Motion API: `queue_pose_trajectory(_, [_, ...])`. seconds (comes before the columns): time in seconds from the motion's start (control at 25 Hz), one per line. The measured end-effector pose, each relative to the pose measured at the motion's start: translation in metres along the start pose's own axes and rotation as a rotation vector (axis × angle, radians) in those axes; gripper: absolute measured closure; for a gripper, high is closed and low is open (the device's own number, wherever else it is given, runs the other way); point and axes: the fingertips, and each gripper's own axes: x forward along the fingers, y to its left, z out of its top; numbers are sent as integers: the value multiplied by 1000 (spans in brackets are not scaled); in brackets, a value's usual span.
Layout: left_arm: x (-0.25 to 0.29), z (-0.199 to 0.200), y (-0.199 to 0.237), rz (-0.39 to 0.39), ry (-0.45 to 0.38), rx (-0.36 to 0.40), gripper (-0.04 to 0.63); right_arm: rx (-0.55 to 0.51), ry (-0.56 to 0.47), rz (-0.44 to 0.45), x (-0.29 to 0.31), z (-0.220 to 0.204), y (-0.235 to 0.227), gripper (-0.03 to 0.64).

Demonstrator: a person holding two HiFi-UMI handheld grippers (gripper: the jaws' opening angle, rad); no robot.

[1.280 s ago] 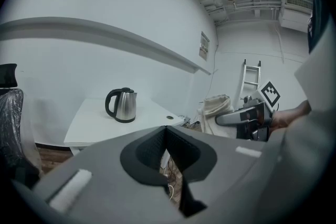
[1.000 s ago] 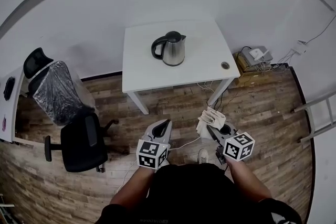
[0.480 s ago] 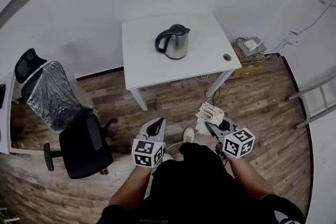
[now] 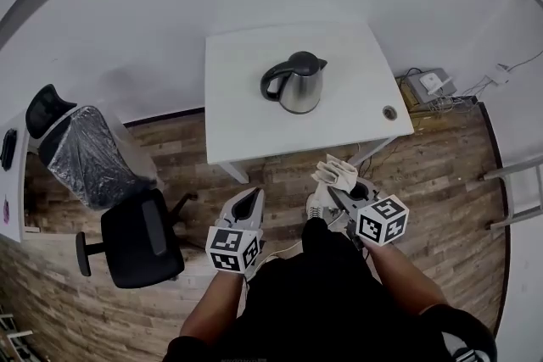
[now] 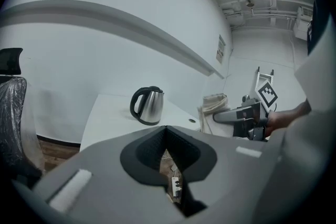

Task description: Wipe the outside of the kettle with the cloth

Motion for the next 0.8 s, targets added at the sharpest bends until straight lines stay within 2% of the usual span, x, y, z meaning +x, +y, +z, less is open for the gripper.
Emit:
queue_pose_trajectory(0.2, [93,41,5,24,31,49,589,-108,38,60,46,41,-71,517])
queue_pose_trajectory(0.28, [124,48,9,66,50,54,589,-129,67,114,63,49,-95,517])
queue_pose_trajectory(0.44, [156,53,30,185,55,2,589,-186,116,236,91,58,-123,517])
queue_pose_trajectory(0.56, [165,56,30,215,64,12,589,-239,112,290,105,66,-125,517])
queue_pose_trajectory(0.68, [170,67,29,212,54,39,589,-340,110,275,112,74,-119,517])
queue_pose_trajectory(0.8, [174,70,31,182,38,43,589,-515,140,198,116,82,-119,517])
